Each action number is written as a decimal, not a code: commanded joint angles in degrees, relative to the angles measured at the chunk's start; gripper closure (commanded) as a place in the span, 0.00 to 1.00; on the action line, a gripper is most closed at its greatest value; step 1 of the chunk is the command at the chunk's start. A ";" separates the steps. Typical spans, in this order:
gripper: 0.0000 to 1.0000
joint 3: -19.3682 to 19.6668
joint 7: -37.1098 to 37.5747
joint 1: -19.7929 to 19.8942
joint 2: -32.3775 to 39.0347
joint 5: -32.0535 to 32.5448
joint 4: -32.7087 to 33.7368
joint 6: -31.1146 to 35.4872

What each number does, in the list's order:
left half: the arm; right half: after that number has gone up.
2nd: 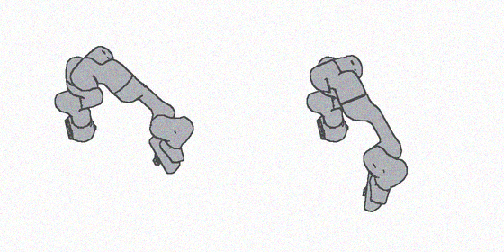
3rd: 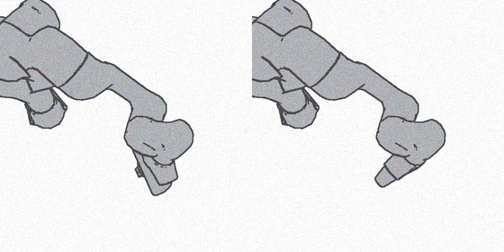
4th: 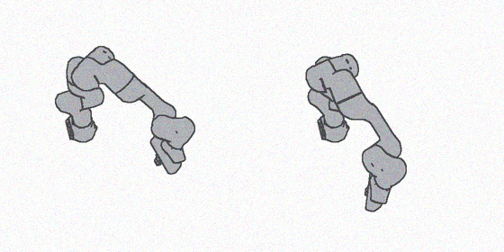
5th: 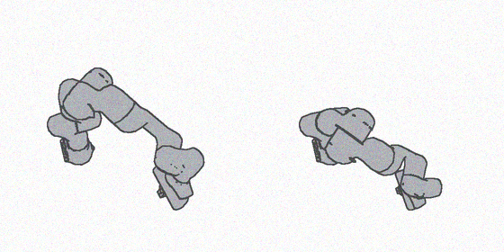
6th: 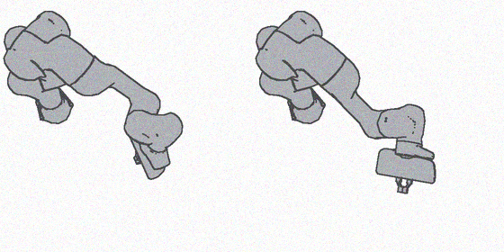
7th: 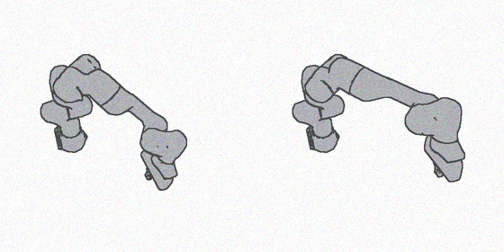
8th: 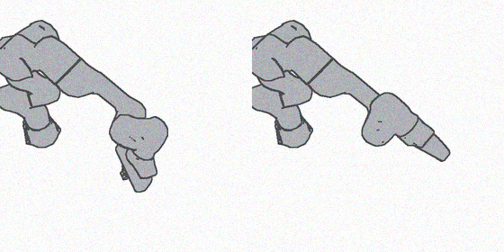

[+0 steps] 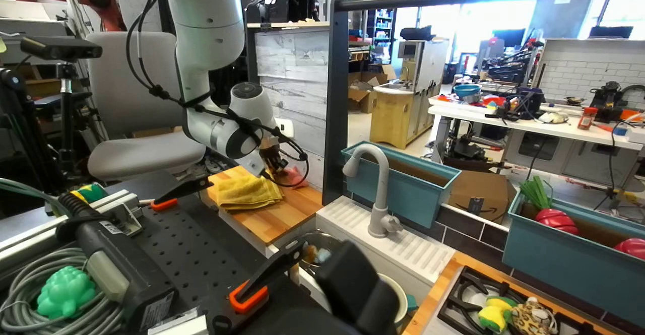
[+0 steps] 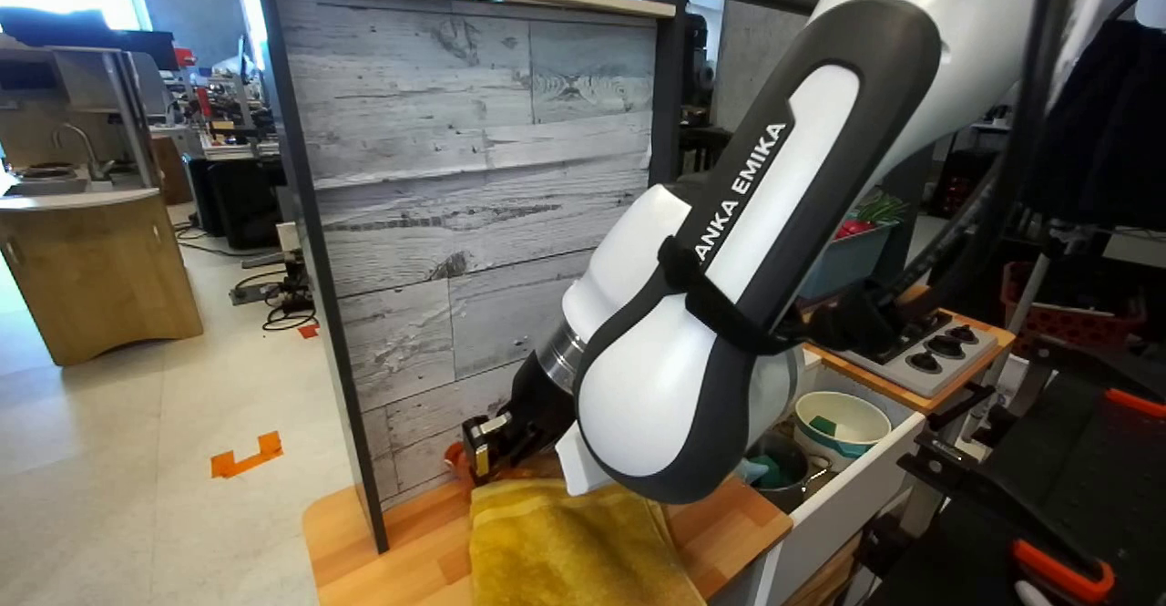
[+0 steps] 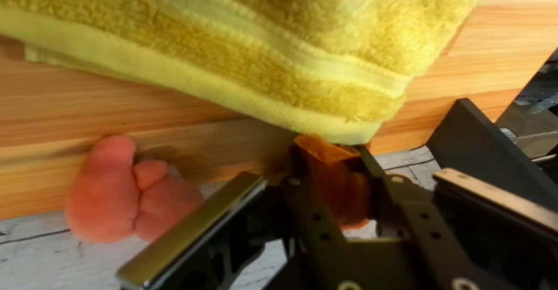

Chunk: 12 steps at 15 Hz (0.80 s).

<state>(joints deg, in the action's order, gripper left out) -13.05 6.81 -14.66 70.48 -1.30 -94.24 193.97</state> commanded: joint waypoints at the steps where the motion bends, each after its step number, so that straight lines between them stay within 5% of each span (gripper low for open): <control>1: 0.98 -1.34 -1.85 1.63 -4.53 1.11 -6.31 3.61; 6: 0.97 -1.12 0.44 2.62 -14.85 -2.43 -15.56 2.84; 8: 0.97 7.76 2.91 -3.99 -21.14 -9.64 -19.18 -1.97; 12: 0.97 20.45 4.75 -10.16 -22.08 -14.16 -19.62 -8.29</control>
<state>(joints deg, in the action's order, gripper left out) -1.94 8.61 -19.29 50.20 -12.42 -111.90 189.44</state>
